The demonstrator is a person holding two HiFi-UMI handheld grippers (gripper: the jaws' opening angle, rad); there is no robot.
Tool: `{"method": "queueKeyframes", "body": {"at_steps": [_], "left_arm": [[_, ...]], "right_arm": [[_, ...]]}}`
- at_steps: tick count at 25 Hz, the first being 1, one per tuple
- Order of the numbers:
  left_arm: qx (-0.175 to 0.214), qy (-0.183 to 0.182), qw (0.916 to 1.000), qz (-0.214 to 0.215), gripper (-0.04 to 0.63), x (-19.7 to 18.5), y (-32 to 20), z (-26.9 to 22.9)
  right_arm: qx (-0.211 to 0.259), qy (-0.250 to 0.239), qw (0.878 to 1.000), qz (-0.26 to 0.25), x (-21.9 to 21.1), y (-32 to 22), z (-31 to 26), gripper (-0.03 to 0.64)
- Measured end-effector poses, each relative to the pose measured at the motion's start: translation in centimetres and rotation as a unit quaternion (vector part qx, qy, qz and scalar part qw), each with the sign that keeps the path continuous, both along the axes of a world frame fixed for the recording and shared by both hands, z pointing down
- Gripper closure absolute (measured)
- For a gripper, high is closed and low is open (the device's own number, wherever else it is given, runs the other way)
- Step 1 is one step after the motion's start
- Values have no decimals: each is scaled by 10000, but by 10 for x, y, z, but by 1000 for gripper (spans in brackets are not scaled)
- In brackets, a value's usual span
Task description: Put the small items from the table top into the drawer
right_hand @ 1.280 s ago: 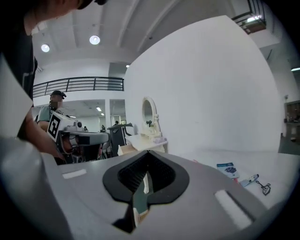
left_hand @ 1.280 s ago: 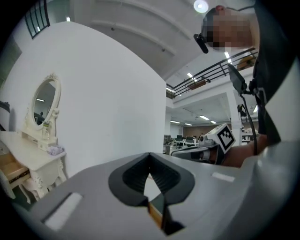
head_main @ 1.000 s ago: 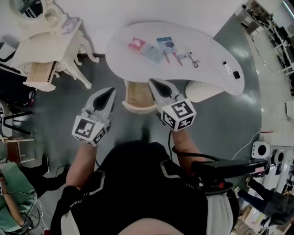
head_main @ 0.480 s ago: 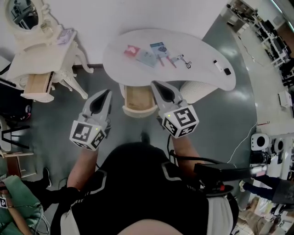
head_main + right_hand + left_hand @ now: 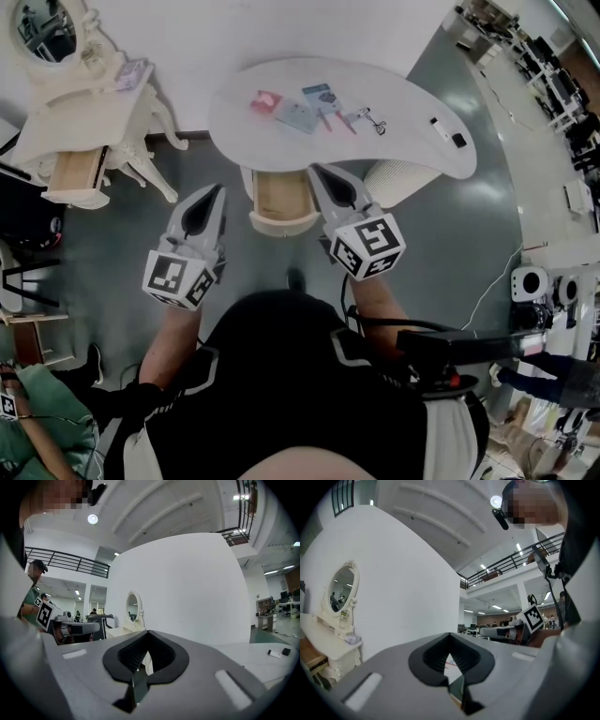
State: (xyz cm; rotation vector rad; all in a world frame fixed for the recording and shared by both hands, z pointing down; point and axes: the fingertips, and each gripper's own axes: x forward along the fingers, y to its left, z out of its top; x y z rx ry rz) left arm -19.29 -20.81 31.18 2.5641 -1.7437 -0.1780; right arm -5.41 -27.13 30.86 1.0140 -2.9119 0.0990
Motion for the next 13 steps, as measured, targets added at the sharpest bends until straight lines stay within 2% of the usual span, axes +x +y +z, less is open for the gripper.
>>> {"method": "queueKeyframes", "body": {"at_steps": [6, 13], "left_arm": [[-20, -15, 10000, -56, 595, -2, 7, -4], [-17, -6, 9999, -121, 595, -8, 9, -2]], "right_arm": [[67, -95, 9999, 88, 2, 4, -7, 617], [-60, -77, 9998, 164, 0, 2, 0, 617]]}}
